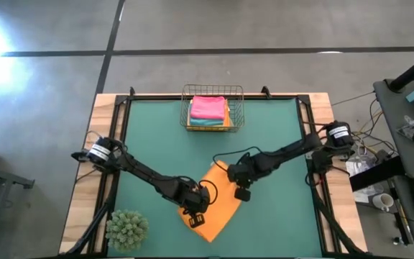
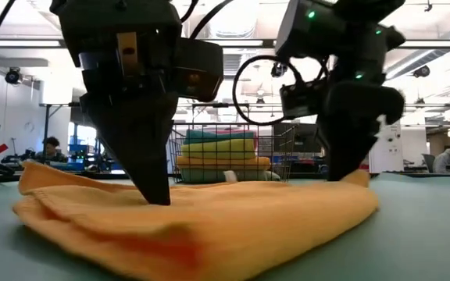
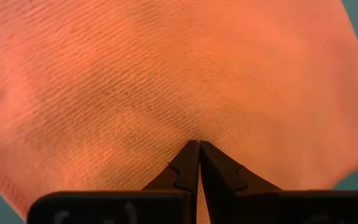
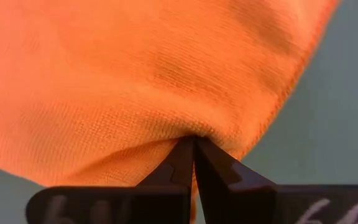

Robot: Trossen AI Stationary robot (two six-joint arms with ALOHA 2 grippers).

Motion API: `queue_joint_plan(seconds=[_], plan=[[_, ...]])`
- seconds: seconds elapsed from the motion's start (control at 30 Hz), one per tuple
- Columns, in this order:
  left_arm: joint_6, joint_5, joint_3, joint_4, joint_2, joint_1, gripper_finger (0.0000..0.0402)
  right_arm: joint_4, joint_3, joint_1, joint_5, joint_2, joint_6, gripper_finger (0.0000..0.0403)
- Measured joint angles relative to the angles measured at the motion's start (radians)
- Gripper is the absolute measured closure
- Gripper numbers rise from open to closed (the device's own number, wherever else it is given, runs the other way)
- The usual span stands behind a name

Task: Fold microfiber towels
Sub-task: Fold the yellow microfiber cloth

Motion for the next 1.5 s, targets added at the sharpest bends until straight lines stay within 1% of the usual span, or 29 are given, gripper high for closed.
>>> queue_joint_plan(seconds=[0.13, 0.23, 0.37, 0.57, 0.7, 0.77, 0.83, 1.0, 1.07, 1.23, 1.33, 1.5], plan=[[0.0, -0.003, 0.0, 0.007, 0.002, 0.004, 0.04, 0.002, 0.0, -0.049, 0.01, -0.009, -0.055, 0.0394], [0.001, -0.007, 0.0, 0.047, 0.007, 0.006, 0.04, 0.004, -0.002, -0.078, 0.041, -0.02, -0.078, 0.0394], [0.006, -0.012, 0.0, 0.082, 0.006, 0.019, 0.04, -0.024, -0.005, -0.096, 0.05, -0.047, -0.109, 0.0394], [0.071, -0.021, 0.01, 0.08, -0.026, 0.036, 0.04, -0.131, -0.005, -0.081, 0.04, -0.161, -0.104, 0.0394], [0.142, -0.084, 0.011, 0.063, -0.047, 0.054, 0.04, -0.18, -0.005, -0.061, 0.037, -0.267, -0.068, 0.0394], [0.181, -0.132, 0.011, 0.056, -0.059, 0.078, 0.04, -0.186, -0.005, -0.05, 0.036, -0.322, -0.047, 0.0394], [0.206, -0.158, 0.011, 0.06, -0.064, 0.114, 0.04, -0.179, -0.004, -0.039, 0.042, -0.376, -0.04, 0.0394], [0.227, -0.16, 0.011, 0.071, -0.061, 0.221, 0.04, -0.169, -0.003, -0.022, 0.103, -0.483, -0.025, 0.0394], [0.264, -0.159, 0.011, 0.067, -0.06, 0.257, 0.04, -0.172, -0.003, -0.022, 0.111, -0.507, -0.028, 0.0394], [0.311, -0.152, 0.012, 0.087, -0.06, 0.323, 0.04, -0.177, -0.003, -0.022, 0.134, -0.528, -0.064, 0.0394], [0.344, -0.134, 0.011, 0.132, -0.052, 0.351, 0.04, -0.177, -0.003, -0.023, 0.139, -0.524, -0.101, 0.0394], [0.347, -0.119, 0.011, 0.146, -0.022, 0.385, 0.04, -0.184, -0.003, -0.03, 0.163, -0.512, -0.16, 0.0394]])
